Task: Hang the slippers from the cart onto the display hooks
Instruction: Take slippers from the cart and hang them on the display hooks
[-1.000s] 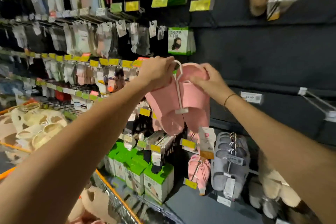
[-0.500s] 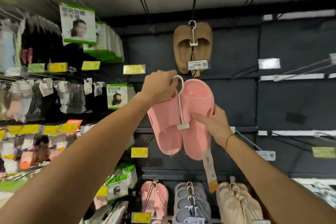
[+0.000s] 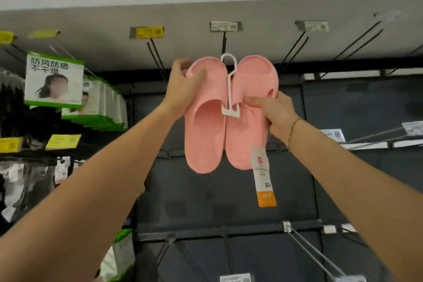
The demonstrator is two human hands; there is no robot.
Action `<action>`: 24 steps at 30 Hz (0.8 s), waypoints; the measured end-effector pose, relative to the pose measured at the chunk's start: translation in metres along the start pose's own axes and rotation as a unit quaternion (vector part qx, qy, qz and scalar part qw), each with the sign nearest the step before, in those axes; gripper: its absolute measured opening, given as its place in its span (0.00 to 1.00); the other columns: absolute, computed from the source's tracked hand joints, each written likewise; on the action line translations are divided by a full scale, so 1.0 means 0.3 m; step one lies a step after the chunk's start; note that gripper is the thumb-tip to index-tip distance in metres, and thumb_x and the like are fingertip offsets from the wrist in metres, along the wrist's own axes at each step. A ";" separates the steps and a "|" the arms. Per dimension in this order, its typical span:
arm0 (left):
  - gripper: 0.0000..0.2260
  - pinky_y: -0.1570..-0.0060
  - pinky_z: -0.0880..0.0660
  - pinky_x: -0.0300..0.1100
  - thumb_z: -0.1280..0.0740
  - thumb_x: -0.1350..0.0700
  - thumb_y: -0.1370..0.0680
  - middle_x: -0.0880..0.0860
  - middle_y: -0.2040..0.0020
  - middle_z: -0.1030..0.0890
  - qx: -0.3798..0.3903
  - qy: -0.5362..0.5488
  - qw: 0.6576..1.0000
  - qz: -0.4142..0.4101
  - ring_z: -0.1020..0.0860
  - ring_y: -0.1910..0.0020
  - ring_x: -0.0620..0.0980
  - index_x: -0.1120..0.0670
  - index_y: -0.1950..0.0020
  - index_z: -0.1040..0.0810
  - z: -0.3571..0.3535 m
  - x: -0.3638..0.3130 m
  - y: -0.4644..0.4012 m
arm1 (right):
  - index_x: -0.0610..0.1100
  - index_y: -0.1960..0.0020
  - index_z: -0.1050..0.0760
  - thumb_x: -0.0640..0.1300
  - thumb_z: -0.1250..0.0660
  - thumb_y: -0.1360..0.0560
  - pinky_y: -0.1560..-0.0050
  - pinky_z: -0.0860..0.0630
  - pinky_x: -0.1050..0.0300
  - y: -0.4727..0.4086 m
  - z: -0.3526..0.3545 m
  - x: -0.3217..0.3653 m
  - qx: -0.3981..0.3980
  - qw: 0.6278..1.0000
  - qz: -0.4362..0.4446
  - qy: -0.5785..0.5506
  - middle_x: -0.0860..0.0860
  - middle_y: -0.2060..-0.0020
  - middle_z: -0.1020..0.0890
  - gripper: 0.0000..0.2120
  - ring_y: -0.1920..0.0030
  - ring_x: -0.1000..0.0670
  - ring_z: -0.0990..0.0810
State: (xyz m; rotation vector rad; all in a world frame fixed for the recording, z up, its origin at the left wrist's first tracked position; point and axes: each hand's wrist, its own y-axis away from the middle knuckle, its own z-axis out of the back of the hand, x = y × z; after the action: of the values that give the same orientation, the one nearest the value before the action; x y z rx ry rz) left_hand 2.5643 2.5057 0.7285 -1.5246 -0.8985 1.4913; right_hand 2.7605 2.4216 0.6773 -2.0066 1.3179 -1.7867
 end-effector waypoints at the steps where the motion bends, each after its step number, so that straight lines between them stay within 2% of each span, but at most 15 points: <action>1: 0.24 0.54 0.24 0.39 0.30 0.47 0.24 0.51 0.43 0.22 0.000 0.019 1.000 0.013 0.21 0.48 0.46 0.55 0.32 0.30 -0.018 0.016 -0.017 | 0.45 0.49 0.22 0.37 0.20 0.35 0.55 0.18 0.51 -0.048 -0.009 0.023 -0.004 1.000 0.004 -0.006 0.49 0.52 0.16 0.18 0.53 0.47 0.16; 4: 0.18 0.61 0.22 0.37 0.29 0.45 0.22 0.49 0.44 0.21 0.025 0.071 0.995 0.058 0.19 0.50 0.46 0.51 0.37 0.28 -0.071 0.053 -0.074 | 0.40 0.43 0.21 0.36 0.19 0.36 0.55 0.19 0.51 -0.197 -0.032 0.070 -0.017 1.000 0.017 0.008 0.47 0.51 0.16 0.24 0.53 0.46 0.17; 6: 0.13 0.61 0.22 0.39 0.29 0.45 0.23 0.48 0.46 0.19 0.049 0.097 0.991 0.078 0.18 0.50 0.46 0.48 0.42 0.26 -0.095 0.075 -0.120 | 0.40 0.45 0.21 0.36 0.19 0.37 0.54 0.18 0.50 -0.284 -0.046 0.086 -0.020 0.999 0.022 0.011 0.46 0.51 0.16 0.23 0.53 0.46 0.17; 9: 0.21 0.58 0.21 0.43 0.28 0.43 0.24 0.50 0.44 0.18 0.049 0.113 0.989 0.080 0.17 0.48 0.50 0.50 0.35 0.25 -0.129 0.102 -0.199 | 0.41 0.46 0.21 0.37 0.19 0.38 0.49 0.18 0.46 -0.392 -0.062 0.095 -0.020 0.999 0.026 0.021 0.45 0.50 0.16 0.22 0.51 0.44 0.17; 12: 0.29 0.57 0.21 0.46 0.27 0.40 0.26 0.52 0.41 0.19 0.022 0.111 0.990 0.085 0.18 0.46 0.51 0.52 0.30 0.28 -0.163 0.139 -0.273 | 0.39 0.45 0.22 0.36 0.19 0.37 0.49 0.18 0.46 -0.479 -0.080 0.090 -0.008 0.999 0.023 0.025 0.44 0.50 0.17 0.22 0.51 0.43 0.17; 17: 0.26 0.59 0.22 0.45 0.28 0.43 0.25 0.53 0.43 0.18 0.003 0.128 0.987 0.098 0.18 0.48 0.52 0.53 0.32 0.27 -0.200 0.199 -0.344 | 0.37 0.41 0.22 0.36 0.19 0.38 0.49 0.18 0.43 -0.599 -0.101 0.063 0.013 0.999 0.012 0.031 0.43 0.50 0.16 0.27 0.52 0.42 0.16; 22: 0.13 0.58 0.22 0.45 0.30 0.45 0.22 0.54 0.45 0.18 -0.001 0.117 0.987 0.110 0.19 0.50 0.51 0.49 0.42 0.24 -0.228 0.305 -0.387 | 0.36 0.41 0.22 0.37 0.18 0.39 0.47 0.18 0.40 -0.703 -0.133 -0.025 0.022 0.998 0.001 0.065 0.41 0.49 0.16 0.28 0.51 0.40 0.17; 24: 0.20 0.56 0.23 0.45 0.31 0.44 0.22 0.53 0.39 0.22 -0.011 0.114 0.985 0.128 0.21 0.47 0.51 0.50 0.33 0.28 -0.231 0.369 -0.392 | 0.36 0.41 0.22 0.39 0.18 0.39 0.46 0.19 0.41 -0.732 -0.148 -0.077 0.034 0.995 0.001 0.092 0.42 0.49 0.17 0.28 0.51 0.41 0.17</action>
State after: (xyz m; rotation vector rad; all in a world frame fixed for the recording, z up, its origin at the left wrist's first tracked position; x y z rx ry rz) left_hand 2.6444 2.6510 0.7863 -1.8383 -0.6047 1.4485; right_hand 2.8340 2.5884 0.8097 -1.8432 1.2859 -2.0296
